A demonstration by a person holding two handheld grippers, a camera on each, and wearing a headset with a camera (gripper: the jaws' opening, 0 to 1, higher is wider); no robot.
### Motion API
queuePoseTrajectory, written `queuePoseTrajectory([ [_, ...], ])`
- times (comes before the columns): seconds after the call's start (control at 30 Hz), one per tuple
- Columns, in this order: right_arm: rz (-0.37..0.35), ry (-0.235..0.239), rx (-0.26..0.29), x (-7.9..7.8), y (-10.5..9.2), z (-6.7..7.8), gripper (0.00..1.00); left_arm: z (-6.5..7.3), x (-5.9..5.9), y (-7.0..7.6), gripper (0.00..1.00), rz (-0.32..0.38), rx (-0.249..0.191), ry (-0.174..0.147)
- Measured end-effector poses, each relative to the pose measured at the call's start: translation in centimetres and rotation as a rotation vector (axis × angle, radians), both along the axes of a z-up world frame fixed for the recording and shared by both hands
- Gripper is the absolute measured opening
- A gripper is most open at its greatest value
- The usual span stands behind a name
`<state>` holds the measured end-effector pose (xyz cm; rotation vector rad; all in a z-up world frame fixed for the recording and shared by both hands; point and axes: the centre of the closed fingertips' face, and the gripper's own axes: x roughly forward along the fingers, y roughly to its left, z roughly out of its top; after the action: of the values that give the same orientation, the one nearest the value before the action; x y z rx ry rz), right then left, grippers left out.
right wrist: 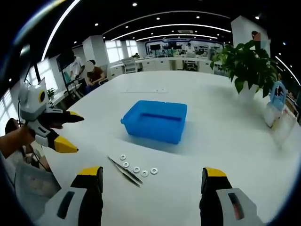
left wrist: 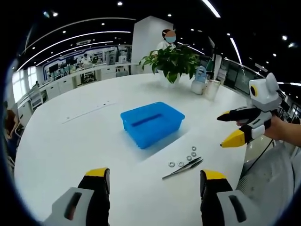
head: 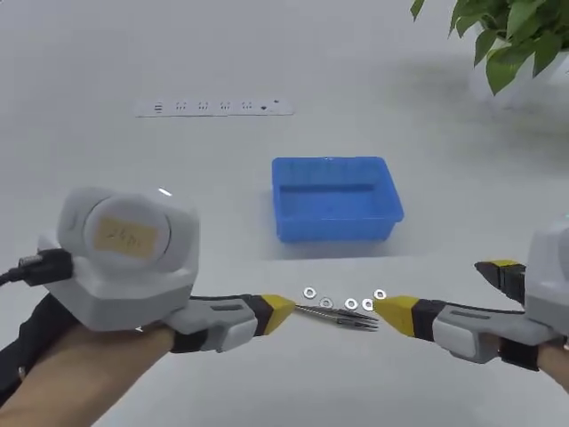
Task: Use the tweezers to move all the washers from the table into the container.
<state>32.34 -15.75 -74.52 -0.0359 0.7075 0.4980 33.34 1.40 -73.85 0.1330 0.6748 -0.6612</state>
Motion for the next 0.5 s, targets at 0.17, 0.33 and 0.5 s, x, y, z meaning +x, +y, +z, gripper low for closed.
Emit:
queuePoseTrajectory([
  [0.17,-0.017,-0.01,0.021,0.16,-0.03,0.48,0.85,0.1,-0.02,-0.48,0.82,-0.009,0.003,-0.007],
  [0.33,-0.021,-0.013,0.018,0.1,-0.22,0.66,0.85,0.29,0.13,-0.37,0.83,-0.002,-0.005,-0.011],
  [0.5,-0.021,-0.008,0.005,-0.2,-0.45,0.48,0.84,0.22,0.01,-0.48,0.76,-0.016,-0.004,-0.01],
])
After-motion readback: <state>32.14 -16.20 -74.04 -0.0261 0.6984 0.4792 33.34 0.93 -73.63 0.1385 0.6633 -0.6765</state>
